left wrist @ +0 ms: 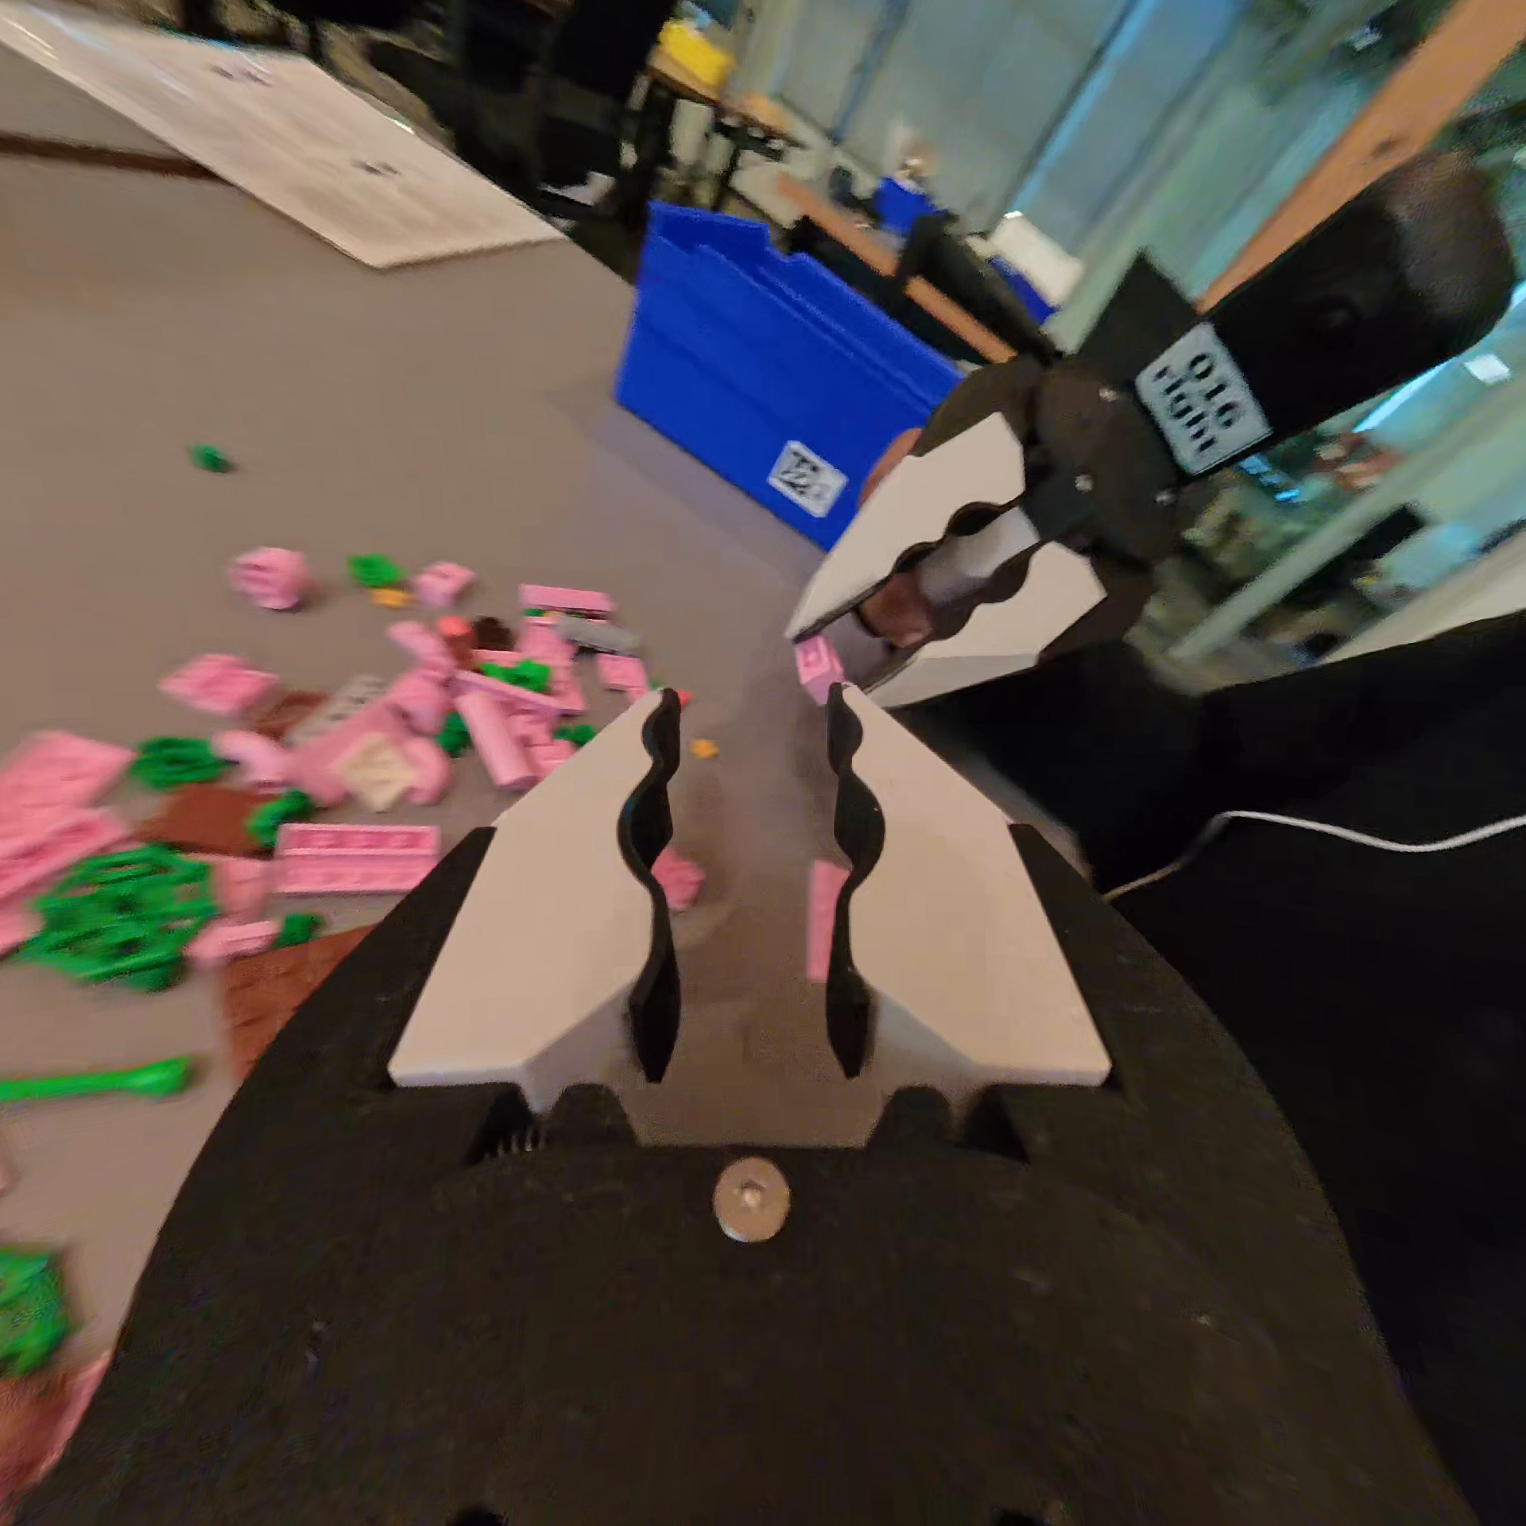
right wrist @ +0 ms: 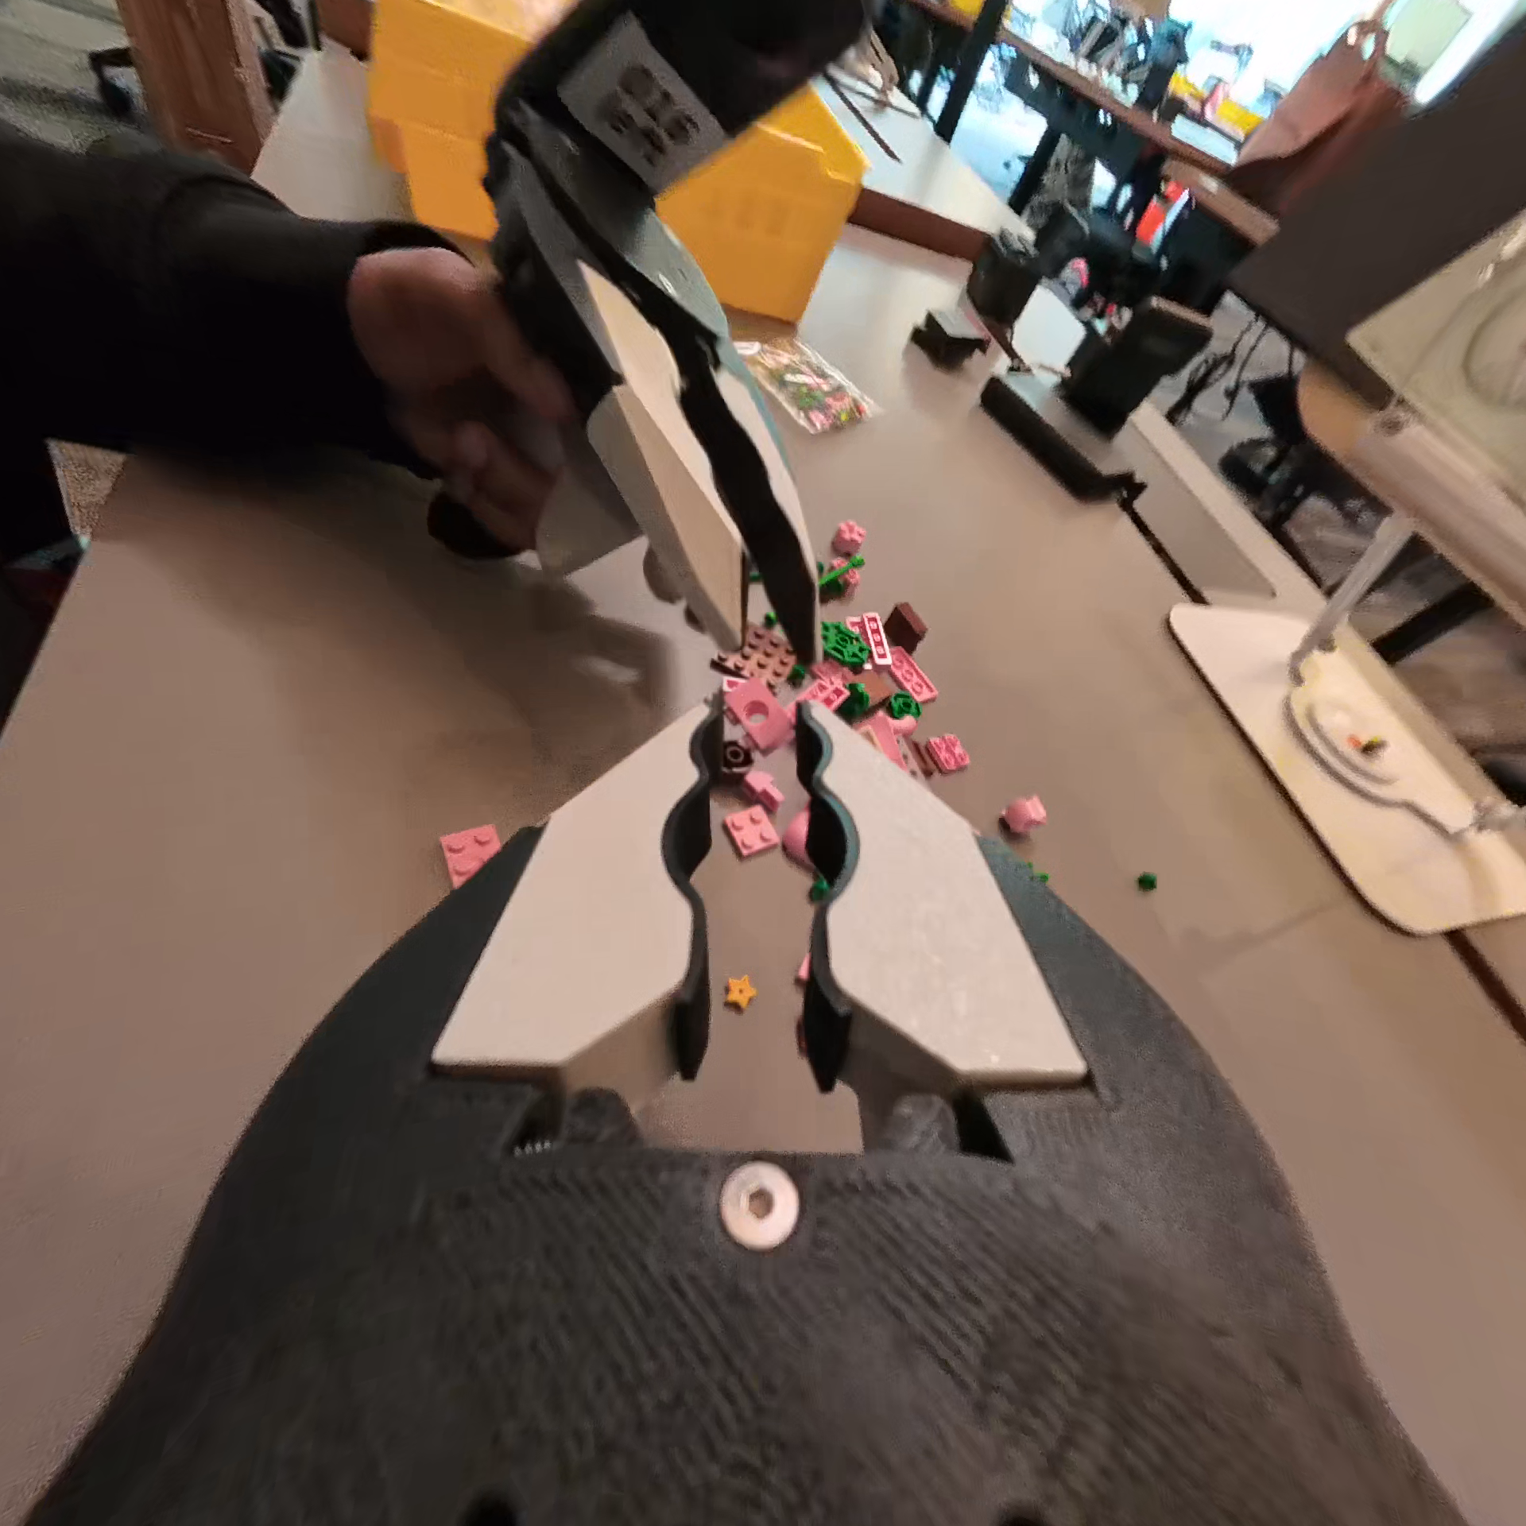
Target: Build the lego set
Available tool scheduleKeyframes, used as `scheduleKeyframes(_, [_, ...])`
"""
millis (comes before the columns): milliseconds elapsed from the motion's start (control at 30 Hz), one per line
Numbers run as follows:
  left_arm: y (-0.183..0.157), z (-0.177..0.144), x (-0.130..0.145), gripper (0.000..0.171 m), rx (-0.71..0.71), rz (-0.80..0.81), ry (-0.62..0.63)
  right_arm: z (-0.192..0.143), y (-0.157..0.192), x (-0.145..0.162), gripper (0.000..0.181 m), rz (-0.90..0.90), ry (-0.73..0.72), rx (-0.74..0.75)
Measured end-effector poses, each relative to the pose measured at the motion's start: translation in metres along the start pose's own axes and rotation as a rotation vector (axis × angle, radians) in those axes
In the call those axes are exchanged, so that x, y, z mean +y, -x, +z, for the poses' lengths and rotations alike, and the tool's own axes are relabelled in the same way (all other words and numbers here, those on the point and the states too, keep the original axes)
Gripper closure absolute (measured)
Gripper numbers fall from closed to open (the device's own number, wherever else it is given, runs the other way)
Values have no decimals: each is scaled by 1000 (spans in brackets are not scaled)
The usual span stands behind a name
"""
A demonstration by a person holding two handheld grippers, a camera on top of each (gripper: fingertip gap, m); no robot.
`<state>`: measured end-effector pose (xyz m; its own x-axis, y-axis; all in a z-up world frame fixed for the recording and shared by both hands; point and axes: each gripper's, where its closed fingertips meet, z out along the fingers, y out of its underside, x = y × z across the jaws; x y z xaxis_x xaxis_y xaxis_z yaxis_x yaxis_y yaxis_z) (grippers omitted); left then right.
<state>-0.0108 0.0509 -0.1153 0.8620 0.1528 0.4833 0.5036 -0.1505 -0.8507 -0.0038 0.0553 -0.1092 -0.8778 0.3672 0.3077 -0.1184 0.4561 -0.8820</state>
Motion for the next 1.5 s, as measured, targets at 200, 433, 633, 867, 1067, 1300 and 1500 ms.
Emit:
scheduleKeyframes(200, [-38, 3, 1, 147, 296, -172, -9, -8, 9, -19, 173, -211, -83, 61])
scheduleKeyframes(433, [-33, 3, 0, 157, 283, -173, -17, -6, 8, -18, 173, -218, -91, 78])
scheduleKeyframes(633, [-25, -1, -8, 171, 212, -120, -75, -6, 5, -12, 180, -161, -82, 54])
scheduleKeyframes(867, [-28, 5, 2, 169, 213, -103, -19, 5, 12, 0, 181, -182, -17, 22])
scheduleKeyframes(1067, [-21, 4, 3, 164, 184, -111, -19, 7, 10, 4, 181, -162, 7, 23])
scheduleKeyframes(1300, [-18, 4, 3, 162, 177, -115, -21, 12, 8, 17, 181, -150, 75, 26])
scheduleKeyframes(1500, [-13, 1, -3, 165, 118, -57, -55, 14, 9, 19, 181, -152, 92, 23])
